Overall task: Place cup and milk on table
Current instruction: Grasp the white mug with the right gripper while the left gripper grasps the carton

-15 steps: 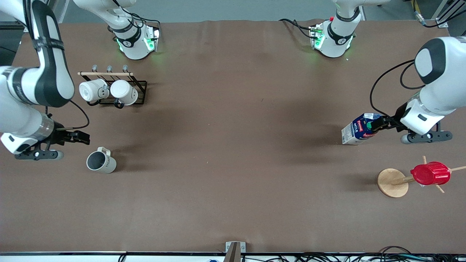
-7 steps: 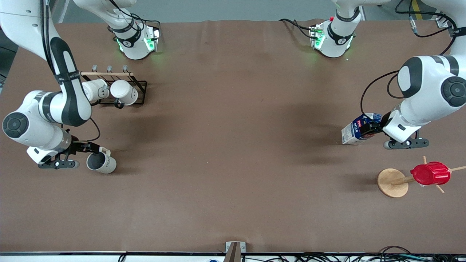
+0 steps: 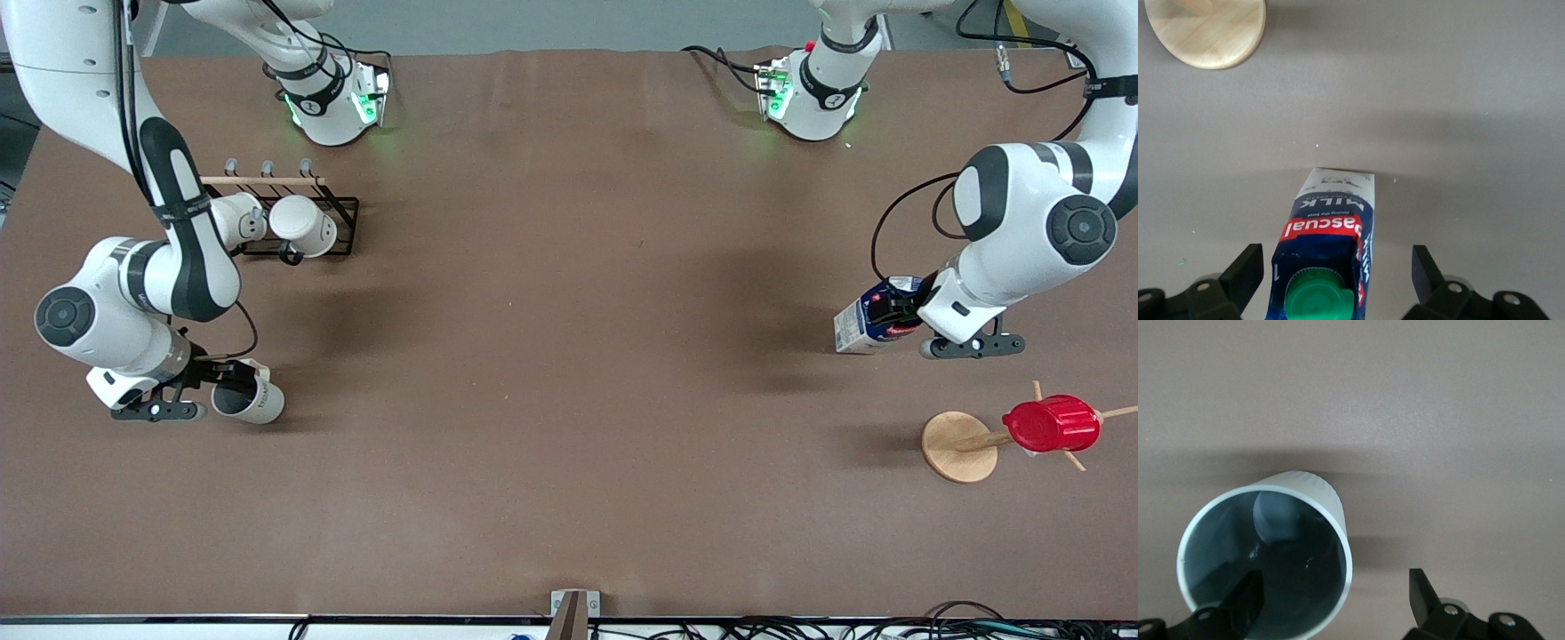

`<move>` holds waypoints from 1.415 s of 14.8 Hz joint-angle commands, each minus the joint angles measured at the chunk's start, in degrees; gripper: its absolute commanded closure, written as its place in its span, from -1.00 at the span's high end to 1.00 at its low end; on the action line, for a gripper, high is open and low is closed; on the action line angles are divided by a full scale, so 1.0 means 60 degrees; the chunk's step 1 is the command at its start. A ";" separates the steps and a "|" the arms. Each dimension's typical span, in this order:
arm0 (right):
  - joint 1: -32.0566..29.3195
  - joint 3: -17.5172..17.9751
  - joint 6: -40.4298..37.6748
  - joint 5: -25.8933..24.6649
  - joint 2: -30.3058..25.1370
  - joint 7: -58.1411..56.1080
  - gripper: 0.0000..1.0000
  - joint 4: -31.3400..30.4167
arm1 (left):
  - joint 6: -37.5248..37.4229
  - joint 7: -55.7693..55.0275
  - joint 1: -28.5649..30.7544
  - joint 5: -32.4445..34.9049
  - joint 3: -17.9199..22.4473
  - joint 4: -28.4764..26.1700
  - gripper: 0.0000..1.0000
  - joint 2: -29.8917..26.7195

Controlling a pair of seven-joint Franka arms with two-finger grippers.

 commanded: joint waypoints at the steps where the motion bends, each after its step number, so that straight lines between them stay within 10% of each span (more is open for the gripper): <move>1: -0.0014 0.0040 0.0205 0.0315 0.0133 -0.0143 0.51 0.0079 | 0.0253 0.0055 0.0068 0.0249 -0.0014 -0.0327 0.96 -0.0157; 4: -0.0014 0.0055 0.0205 0.0419 0.0221 -0.0128 -0.11 0.0284 | 0.0253 0.0040 0.0068 0.0249 -0.0028 -0.0357 0.82 -0.0142; 6: -0.0028 0.0055 0.0162 0.0637 0.0221 -0.0114 -0.99 0.0328 | 0.0253 0.0025 0.0082 0.0249 -0.0028 -0.0328 0.32 -0.0186; 9: -0.0058 0.0055 -0.0057 0.0829 0.0192 -0.0436 -0.99 0.0504 | 0.0253 -0.0048 0.0229 0.0249 -0.0043 -0.0328 -0.40 -0.0288; 17: 0.0644 0.0288 -0.3906 0.1444 -0.1270 0.0394 -0.99 0.1119 | 0.0136 0.0040 0.0156 0.0249 -0.0291 0.0067 -0.75 -0.0962; 21: 0.0821 0.1998 -0.4452 0.1356 -0.1975 0.3146 -0.99 0.1061 | -0.0711 -0.0106 0.0112 0.0249 -0.0817 0.1076 -0.76 -0.1094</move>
